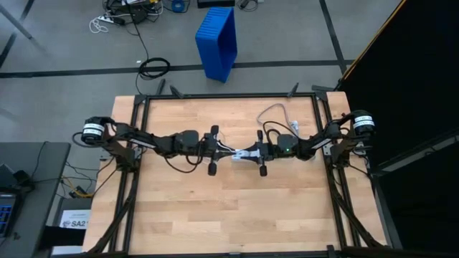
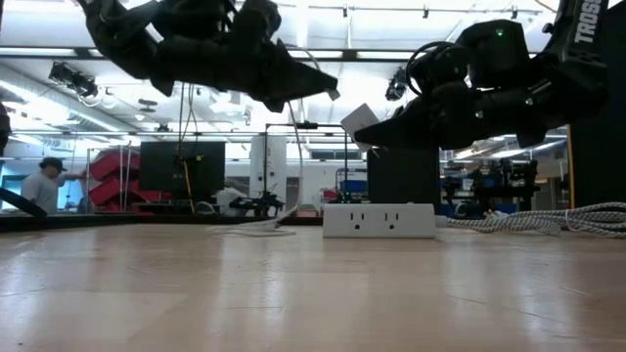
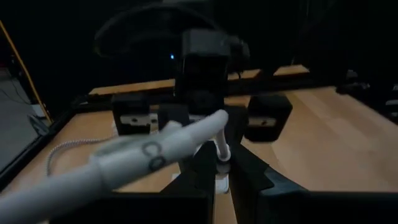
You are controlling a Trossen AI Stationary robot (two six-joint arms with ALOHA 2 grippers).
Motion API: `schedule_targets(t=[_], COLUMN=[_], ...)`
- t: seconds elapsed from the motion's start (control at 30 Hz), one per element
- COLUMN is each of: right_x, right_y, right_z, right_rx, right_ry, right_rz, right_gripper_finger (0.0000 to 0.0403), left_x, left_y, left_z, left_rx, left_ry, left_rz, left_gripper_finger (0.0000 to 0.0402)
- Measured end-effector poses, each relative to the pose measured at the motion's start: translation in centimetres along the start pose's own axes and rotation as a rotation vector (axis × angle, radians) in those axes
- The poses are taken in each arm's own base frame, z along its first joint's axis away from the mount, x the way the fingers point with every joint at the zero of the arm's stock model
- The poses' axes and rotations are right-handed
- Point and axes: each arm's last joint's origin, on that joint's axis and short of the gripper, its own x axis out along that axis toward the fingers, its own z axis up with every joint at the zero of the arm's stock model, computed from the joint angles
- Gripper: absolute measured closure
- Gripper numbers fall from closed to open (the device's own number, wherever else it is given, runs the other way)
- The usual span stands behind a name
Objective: Insert USB
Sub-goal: Insert the white charger cable into the white charger adapter
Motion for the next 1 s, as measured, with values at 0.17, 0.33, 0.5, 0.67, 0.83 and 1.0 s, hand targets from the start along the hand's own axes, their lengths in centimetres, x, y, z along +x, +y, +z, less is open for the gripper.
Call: schedule_targets(t=[0.17, 0.33, 0.5, 0.67, 0.83, 1.0], right_x=[0.0, 0.0, 0.0, 0.0, 0.0, -0.2], right_y=[0.0, 0.0, 0.0, 0.0, 0.0, 0.1], right_z=[0.0, 0.0, -0.2, -0.1, -0.1, -0.3], right_rx=[0.001, 0.001, 0.005, 0.017, 0.017, 0.011], right_ry=[-0.001, 0.001, 0.015, 0.006, 0.005, 0.009], right_rz=[-0.001, -0.001, -0.002, -0.007, -0.006, 0.002], right_gripper_finger=[0.0333, 0.0333, 0.0333, 0.0333, 0.0333, 0.0333], left_x=[0.6, 1.7, 2.8, 3.0, 2.5, 1.9], left_y=[0.0, 0.0, 0.0, 0.1, 0.2, 0.3], left_z=[0.1, 0.1, -0.5, -0.8, 0.1, 0.6], left_rx=[0.001, 0.002, 0.001, 0.007, 0.022, 0.023], left_ry=[-0.028, -0.024, -0.007, 0.015, 0.015, 0.005], left_rz=[-0.001, -0.03, -0.041, -0.032, -0.027, -0.016], left_gripper_finger=[0.0396, 0.0396, 0.0396, 0.0396, 0.0396, 0.0396])
